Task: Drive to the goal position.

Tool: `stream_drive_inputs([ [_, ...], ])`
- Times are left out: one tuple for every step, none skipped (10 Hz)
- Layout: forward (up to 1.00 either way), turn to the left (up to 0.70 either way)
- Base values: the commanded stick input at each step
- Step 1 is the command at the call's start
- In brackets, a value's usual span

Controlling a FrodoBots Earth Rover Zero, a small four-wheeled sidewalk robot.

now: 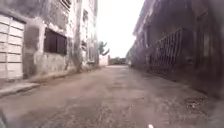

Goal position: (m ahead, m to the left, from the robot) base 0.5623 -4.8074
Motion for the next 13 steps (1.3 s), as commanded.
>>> stream_drive_inputs([
  [1.0,0.0],
  [1.0,0.0],
  [1.0,0.0],
  [1.0,-0.23],
  [1.0,-0.36],
  [1.0,-0.25],
  [1.0,-0.04],
  [1.0,0.0],
  [1.0,0.0],
  [1.0,0.0],
  [1.0,0.0],
  [1.0,0.0],
  [1.0,0.0],
])
